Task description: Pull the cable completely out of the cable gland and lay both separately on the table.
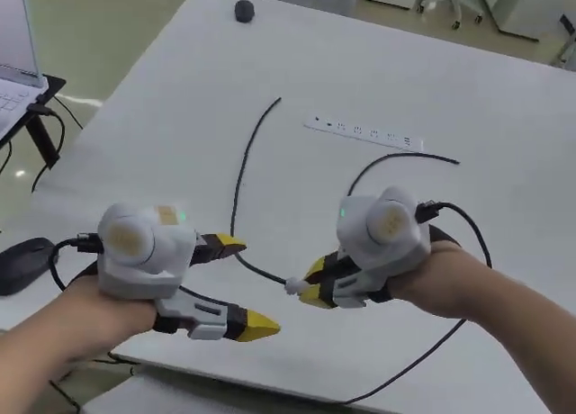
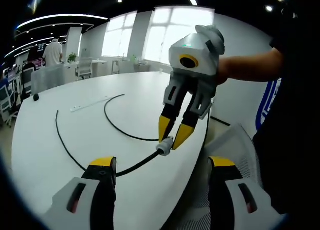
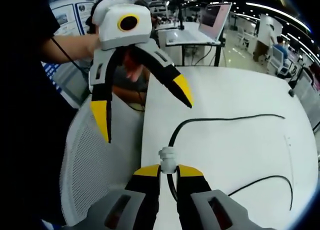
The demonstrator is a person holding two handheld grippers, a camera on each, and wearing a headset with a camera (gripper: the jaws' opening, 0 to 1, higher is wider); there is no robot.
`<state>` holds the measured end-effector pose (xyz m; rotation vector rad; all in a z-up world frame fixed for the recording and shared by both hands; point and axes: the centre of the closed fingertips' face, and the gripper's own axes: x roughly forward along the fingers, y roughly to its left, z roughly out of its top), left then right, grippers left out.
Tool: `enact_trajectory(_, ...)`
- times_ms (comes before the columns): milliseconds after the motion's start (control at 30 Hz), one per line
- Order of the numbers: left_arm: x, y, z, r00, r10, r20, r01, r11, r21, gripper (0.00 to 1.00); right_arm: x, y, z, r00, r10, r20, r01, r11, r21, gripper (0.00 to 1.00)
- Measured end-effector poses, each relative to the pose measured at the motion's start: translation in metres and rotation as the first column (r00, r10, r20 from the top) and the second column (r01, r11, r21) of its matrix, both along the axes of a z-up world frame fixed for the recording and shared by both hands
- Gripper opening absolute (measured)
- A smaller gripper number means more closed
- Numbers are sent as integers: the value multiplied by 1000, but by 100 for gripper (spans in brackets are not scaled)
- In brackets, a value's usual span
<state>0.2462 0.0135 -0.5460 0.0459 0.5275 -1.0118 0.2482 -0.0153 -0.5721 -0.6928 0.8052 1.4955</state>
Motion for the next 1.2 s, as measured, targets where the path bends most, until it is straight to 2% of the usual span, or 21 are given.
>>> enact_trajectory(167, 1, -13, -1, 998, -54, 23, 53, 999, 8, 70, -6, 0, 11, 999, 32, 32, -32, 999, -4, 5)
enact_trajectory(367, 0, -23, 1, 996, -89, 27, 89, 996, -9, 61, -11, 0, 23, 996, 66, 59, -65, 998, -6, 5)
enact_trajectory(500, 2, -24, 3, 996, -89, 32, 90, 996, -24, 52, -12, -2, 26, 992, 95, 80, -94, 995, -19, 5)
enact_trajectory(633, 3, -25, 6, 995, -94, 15, 95, 994, -59, 43, -12, -2, 30, 987, 117, 107, -115, 993, -25, 5)
enact_trajectory(833, 5, -25, 10, 996, -91, 13, 92, 992, -82, 39, -10, -2, 32, 980, 141, 143, -137, 990, -35, 6)
enact_trajectory(1100, 0, -29, 15, 992, -124, 5, 123, 984, -126, 23, -13, -3, 33, 969, 174, 175, -169, 985, -46, 6)
enact_trajectory(1200, -4, -32, 17, 990, -139, 17, 140, 980, -142, 20, -13, -3, 34, 964, 191, 184, -186, 982, -46, 6)
